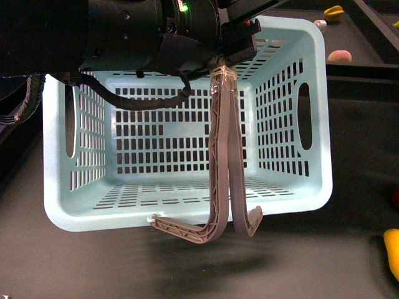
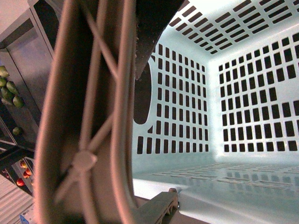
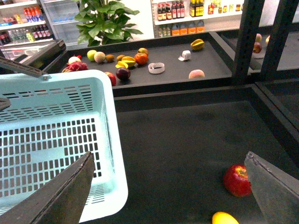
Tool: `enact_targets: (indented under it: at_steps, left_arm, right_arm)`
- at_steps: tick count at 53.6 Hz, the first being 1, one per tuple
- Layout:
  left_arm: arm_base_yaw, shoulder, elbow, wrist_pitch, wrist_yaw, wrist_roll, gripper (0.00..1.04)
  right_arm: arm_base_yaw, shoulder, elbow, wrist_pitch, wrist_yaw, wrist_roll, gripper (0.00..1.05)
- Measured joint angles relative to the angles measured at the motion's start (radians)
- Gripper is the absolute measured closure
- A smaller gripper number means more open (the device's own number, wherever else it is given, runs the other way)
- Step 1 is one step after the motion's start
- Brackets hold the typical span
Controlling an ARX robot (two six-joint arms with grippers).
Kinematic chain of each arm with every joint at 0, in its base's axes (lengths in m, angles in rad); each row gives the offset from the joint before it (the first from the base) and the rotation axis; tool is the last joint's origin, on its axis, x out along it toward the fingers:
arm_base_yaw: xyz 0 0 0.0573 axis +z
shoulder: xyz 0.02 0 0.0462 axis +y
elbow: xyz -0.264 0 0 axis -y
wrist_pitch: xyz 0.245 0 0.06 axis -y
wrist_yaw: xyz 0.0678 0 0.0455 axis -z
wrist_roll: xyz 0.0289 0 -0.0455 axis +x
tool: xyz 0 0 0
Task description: Pick mango with right arm and hold basket with left
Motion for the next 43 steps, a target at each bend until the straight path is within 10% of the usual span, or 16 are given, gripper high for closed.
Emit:
enact_targets:
  at_steps: [21, 43]
  left_arm:
    - [0.001, 0.000, 0.000, 0.000, 0.000, 0.000, 0.99]
    - [0.001, 0.000, 0.000, 0.000, 0.001, 0.000, 0.99]
  right_arm:
    - [-0.312, 0.909, 0.088, 0.727, -0.208, -0.010, 0.08]
    - [-0.396, 1.642, 0.217, 0.970, -0.281, -0.154, 0.08]
